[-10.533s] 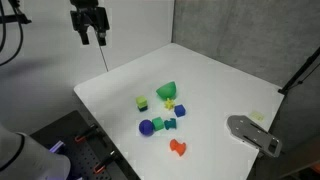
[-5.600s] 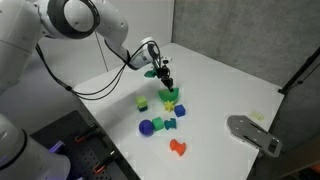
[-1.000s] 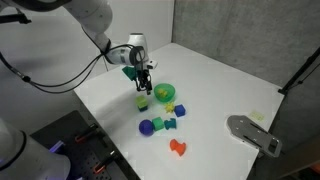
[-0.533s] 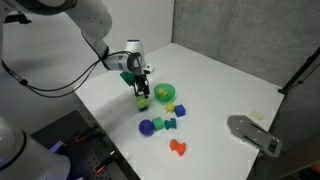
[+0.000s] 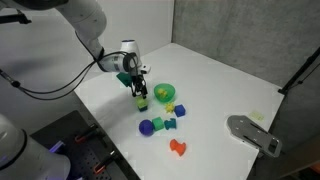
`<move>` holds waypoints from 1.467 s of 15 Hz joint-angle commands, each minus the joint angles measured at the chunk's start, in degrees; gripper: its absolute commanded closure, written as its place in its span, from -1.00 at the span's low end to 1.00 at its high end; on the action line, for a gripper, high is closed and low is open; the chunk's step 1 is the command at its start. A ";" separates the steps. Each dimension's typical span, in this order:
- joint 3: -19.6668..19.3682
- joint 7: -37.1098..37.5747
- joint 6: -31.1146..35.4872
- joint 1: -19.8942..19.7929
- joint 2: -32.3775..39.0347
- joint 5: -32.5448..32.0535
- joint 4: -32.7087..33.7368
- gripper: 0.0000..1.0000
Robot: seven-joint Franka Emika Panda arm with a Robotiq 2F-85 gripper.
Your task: Put the lime green block in the green bowl
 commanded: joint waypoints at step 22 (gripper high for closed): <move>2.53 -2.84 9.57 -5.02 -0.84 7.40 -1.75 0.48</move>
